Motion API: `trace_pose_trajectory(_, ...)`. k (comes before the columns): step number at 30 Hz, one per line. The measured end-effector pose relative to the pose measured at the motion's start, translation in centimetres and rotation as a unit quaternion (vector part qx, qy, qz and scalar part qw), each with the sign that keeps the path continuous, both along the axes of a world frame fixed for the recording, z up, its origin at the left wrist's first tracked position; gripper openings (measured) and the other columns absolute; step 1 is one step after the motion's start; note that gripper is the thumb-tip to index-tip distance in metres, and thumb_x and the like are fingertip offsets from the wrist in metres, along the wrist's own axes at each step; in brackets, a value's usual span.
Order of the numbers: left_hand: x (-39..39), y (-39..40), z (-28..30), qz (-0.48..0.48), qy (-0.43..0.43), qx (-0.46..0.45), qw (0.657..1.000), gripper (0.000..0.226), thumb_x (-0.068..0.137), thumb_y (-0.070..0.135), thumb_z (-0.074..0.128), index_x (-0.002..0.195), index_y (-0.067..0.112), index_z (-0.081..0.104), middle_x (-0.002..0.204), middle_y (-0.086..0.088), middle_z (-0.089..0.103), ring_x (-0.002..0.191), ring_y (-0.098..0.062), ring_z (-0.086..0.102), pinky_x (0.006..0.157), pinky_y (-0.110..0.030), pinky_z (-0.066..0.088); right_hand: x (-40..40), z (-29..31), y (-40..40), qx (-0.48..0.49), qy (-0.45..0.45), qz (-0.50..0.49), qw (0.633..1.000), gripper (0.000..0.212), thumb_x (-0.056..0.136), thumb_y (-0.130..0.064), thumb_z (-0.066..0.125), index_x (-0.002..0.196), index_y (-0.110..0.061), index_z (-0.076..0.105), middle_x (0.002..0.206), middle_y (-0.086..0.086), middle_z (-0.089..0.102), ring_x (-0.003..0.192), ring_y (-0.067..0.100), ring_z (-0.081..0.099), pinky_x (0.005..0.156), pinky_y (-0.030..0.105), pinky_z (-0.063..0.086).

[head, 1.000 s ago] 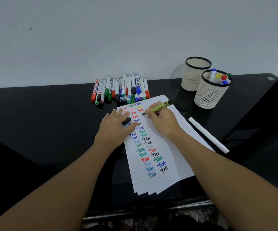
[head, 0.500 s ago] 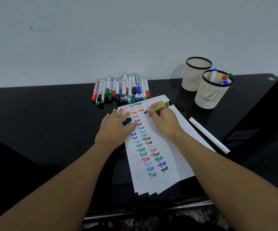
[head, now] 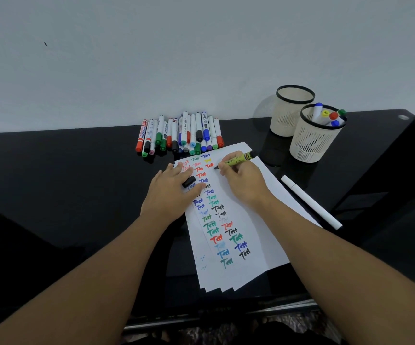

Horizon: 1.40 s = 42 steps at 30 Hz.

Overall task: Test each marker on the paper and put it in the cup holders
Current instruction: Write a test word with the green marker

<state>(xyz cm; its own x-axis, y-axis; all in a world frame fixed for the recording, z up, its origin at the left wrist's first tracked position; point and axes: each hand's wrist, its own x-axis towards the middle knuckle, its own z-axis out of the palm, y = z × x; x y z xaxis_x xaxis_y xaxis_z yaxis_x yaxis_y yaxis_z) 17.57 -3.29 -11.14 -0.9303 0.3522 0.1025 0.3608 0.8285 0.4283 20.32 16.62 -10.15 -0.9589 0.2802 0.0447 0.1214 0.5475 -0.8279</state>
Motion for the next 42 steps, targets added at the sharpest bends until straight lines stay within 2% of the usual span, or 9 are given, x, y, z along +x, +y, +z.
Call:
trace_pose_trajectory(5,0.03,0.05,0.05,0.001,0.001,-0.003,1.000,0.069,0.095,0.063,0.051,0.152,0.025,0.043,0.163,-0.001,0.031,0.154,-0.021,0.016,0.125,-0.042,0.009,0.00,-0.09,0.19,-0.001,-0.008,-0.015,1.000,0.026,0.104,-0.043,0.055,0.106,-0.018,0.065,0.095,0.003,0.070,0.090,0.016,0.066,0.088,0.044,0.056)
trace_pose_trajectory(13,0.09,-0.03,0.10,0.001,-0.001,0.002,1.000,0.069,0.095,0.063,0.051,0.152,0.025,0.043,0.164,-0.001,0.030,0.154,-0.020,0.016,0.125,-0.042,0.009,0.04,-0.03,0.06,-0.003,0.001,-0.017,1.000,0.024,0.105,-0.040,0.055,0.110,-0.021,0.067,0.096,-0.002,0.069,0.090,0.013,0.065,0.090,0.040,0.057)
trace_pose_trajectory(19,0.03,-0.14,-0.02,-0.003,-0.002,0.001,1.000,0.070,0.095,0.064,0.050,0.152,0.026,0.042,0.164,-0.001,0.030,0.154,-0.020,0.016,0.125,-0.042,0.009,0.50,0.18,0.34,-0.109,0.071,-0.039,0.991,0.013,0.103,-0.030,0.062,0.109,-0.019,0.064,0.098,-0.006,0.068,0.094,0.012,0.066,0.092,0.037,0.057)
trace_pose_trajectory(23,0.06,-0.13,0.00,-0.003,-0.004,0.009,1.000,0.070,0.095,0.064,0.051,0.153,0.025,0.043,0.164,-0.001,0.030,0.154,-0.020,0.016,0.125,-0.042,0.009,0.61,0.08,0.31,-0.122,0.084,-0.037,0.988,0.008,0.101,-0.031,0.065,0.103,-0.023,0.062,0.096,0.000,0.070,0.092,0.018,0.067,0.088,0.041,0.058)
trace_pose_trajectory(26,0.12,-0.13,0.11,-0.004,-0.004,0.015,1.000,0.070,0.094,0.063,0.052,0.152,0.024,0.043,0.163,-0.001,0.030,0.154,-0.020,0.016,0.126,-0.042,0.009,0.67,0.14,0.26,-0.127,0.096,-0.033,0.987,0.008,0.103,-0.035,0.061,0.098,-0.029,0.062,0.095,-0.002,0.071,0.093,0.017,0.068,0.090,0.044,0.058)
trace_pose_trajectory(29,0.14,-0.14,0.12,-0.002,-0.003,0.014,1.000,0.071,0.094,0.063,0.052,0.152,0.024,0.044,0.163,-0.001,0.031,0.154,-0.020,0.017,0.126,-0.042,0.010,0.56,0.00,0.25,-0.115,0.085,-0.024,0.989,0.013,0.105,-0.036,0.056,0.098,-0.027,0.064,0.093,-0.005,0.072,0.093,0.014,0.068,0.093,0.046,0.057)
trace_pose_trajectory(34,0.08,-0.07,0.02,0.006,-0.002,0.014,1.000,0.071,0.093,0.065,0.053,0.152,0.026,0.044,0.163,-0.001,0.031,0.154,-0.019,0.017,0.126,-0.042,0.010,0.33,-0.03,0.11,-0.049,0.018,0.023,0.998,0.030,0.107,-0.044,0.050,0.096,-0.024,0.070,0.095,-0.013,0.069,0.095,0.010,0.065,0.098,0.046,0.053)
trace_pose_trajectory(42,0.10,0.01,0.06,0.006,-0.001,0.011,1.000,0.070,0.094,0.064,0.052,0.152,0.025,0.044,0.163,-0.001,0.031,0.154,-0.019,0.017,0.125,-0.042,0.010,0.10,-0.29,0.01,-0.020,0.003,0.037,0.999,0.030,0.106,-0.043,0.051,0.105,-0.022,0.071,0.101,-0.011,0.070,0.100,0.012,0.065,0.100,0.044,0.052)
